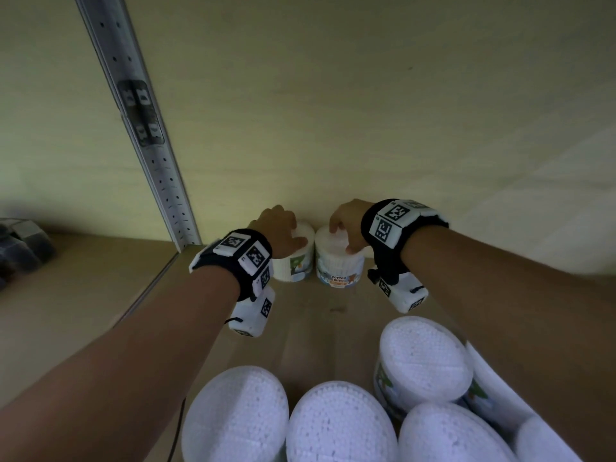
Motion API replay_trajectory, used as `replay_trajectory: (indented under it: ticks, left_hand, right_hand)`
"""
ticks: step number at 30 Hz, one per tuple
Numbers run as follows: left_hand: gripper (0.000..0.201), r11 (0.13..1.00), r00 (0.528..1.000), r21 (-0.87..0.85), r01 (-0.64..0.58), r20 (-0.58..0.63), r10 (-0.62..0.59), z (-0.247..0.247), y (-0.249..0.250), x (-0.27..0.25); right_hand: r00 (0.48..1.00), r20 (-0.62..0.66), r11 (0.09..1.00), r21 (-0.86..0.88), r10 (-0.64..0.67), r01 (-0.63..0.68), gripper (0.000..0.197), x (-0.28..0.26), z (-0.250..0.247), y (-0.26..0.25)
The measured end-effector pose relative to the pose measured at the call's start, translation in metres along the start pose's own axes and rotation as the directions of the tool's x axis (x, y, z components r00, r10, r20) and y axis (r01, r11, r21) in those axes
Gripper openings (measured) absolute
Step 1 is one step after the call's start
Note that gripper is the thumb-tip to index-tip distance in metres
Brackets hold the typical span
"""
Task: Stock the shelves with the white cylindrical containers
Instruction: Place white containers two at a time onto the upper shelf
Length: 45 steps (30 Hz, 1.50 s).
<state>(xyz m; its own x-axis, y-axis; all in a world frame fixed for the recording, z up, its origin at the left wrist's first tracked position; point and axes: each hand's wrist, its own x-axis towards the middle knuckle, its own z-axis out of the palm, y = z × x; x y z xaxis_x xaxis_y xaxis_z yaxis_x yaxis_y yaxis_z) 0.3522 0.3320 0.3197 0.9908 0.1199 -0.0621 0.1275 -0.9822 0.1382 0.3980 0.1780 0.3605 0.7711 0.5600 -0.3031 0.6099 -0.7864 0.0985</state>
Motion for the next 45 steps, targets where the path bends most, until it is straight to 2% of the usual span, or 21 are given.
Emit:
replay_trajectory:
  ticks: [2,7,11,13,16,18,21,25,34,45]
  left_hand:
    - [0.053,1.0,1.0,0.001,-0.021,0.013,0.021,-0.001,0.0,0.0]
    - [0.043,0.993,0.993,-0.056,-0.1,0.06,0.103,-0.011,-0.002,-0.005]
    - [0.051,0.978,0.982,-0.143,-0.149,0.091,0.163,-0.014,-0.01,-0.007]
    - [0.049,0.971,0.987,-0.199,-0.132,0.065,0.147,-0.015,-0.009,-0.008]
    - [0.036,0.986,0.997,-0.155,-0.066,-0.045,0.06,-0.01,-0.005,-0.009]
    - [0.046,0.996,0.998,-0.092,0.003,-0.07,-0.009,-0.004,-0.002,-0.008]
    - [0.057,0.999,0.998,-0.025,0.043,-0.05,-0.044,0.002,0.002,-0.006]
    - [0.057,1.0,0.999,-0.027,0.013,-0.031,-0.013,0.001,0.003,-0.004]
    - [0.05,0.993,0.99,-0.08,-0.092,0.097,0.099,-0.014,-0.008,-0.003]
    - [0.05,0.991,0.988,-0.052,-0.127,0.076,0.131,-0.019,-0.004,-0.01]
  right_hand:
    - [1.0,-0.001,1.0,-0.01,-0.003,0.003,0.046,-0.001,0.0,-0.001]
    - [1.0,-0.004,1.0,-0.011,-0.001,0.001,0.058,-0.005,-0.002,-0.001]
    - [1.0,0.008,0.999,-0.042,-0.01,0.011,0.06,-0.006,-0.003,-0.002]
    - [1.0,0.01,0.999,-0.043,-0.008,0.008,0.06,-0.006,-0.003,-0.002]
    - [1.0,0.012,0.999,-0.046,-0.007,0.008,0.057,-0.005,-0.004,-0.003]
    - [1.0,0.006,0.998,-0.066,-0.011,0.011,0.057,-0.005,-0.004,-0.003]
    - [1.0,-0.008,0.997,-0.076,-0.015,0.015,0.056,-0.005,-0.003,-0.003]
    - [1.0,-0.027,0.998,-0.059,-0.011,0.009,0.053,-0.005,-0.001,-0.003]
    - [1.0,-0.019,1.0,-0.011,-0.013,0.012,0.053,-0.002,-0.001,-0.001]
    - [0.999,-0.044,0.999,0.037,-0.024,0.026,0.047,0.003,0.005,0.0]
